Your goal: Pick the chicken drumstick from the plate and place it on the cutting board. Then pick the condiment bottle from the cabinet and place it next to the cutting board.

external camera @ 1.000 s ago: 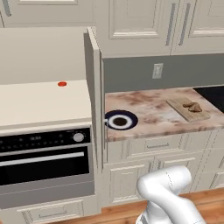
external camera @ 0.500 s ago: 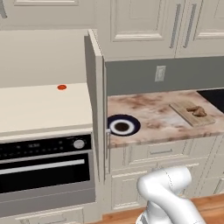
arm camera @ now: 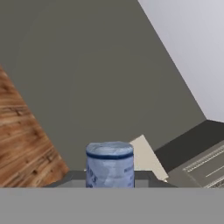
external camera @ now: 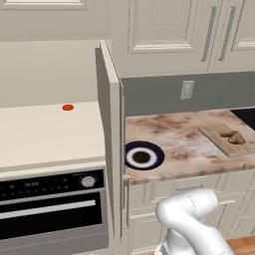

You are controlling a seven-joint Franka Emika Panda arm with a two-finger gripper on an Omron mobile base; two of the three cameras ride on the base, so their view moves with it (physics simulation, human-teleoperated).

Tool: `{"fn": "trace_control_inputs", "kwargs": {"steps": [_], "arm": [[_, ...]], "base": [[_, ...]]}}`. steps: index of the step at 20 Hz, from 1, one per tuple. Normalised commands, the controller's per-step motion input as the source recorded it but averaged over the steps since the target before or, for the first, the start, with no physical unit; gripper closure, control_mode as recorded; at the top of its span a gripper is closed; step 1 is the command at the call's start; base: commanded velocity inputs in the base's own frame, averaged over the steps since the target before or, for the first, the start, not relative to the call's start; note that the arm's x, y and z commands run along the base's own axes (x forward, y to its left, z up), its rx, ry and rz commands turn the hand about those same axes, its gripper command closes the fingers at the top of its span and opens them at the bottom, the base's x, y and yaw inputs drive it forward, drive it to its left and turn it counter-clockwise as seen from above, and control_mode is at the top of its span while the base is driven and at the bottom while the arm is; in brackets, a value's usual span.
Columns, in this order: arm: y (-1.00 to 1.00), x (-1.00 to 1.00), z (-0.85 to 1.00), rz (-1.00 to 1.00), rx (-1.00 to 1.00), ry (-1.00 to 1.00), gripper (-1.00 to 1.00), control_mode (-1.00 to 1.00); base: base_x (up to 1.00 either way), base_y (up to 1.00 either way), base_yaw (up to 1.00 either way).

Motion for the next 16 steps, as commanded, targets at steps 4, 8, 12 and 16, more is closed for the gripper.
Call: {"fn": "trace_control_inputs", "kwargs": {"steps": [4, 8, 12, 16], "arm": [[0.00, 0.00, 0.00, 0.00, 0.00, 0.00, 1.00, 1.00], [0.00, 0.00, 0.00, 0.00, 0.00, 0.00, 1.00, 1.00], [0.00, 0.00, 0.00, 0.00, 0.00, 0.00, 1.00, 1.00], [0.00, 0.00, 0.00, 0.00, 0.00, 0.00, 1.00, 1.00]], "base": [[0.44, -0.36, 0.00], [0.43, -0.39, 0.00], [0.44, -0.39, 0.00], [0.37, -0.32, 0.00]]}}
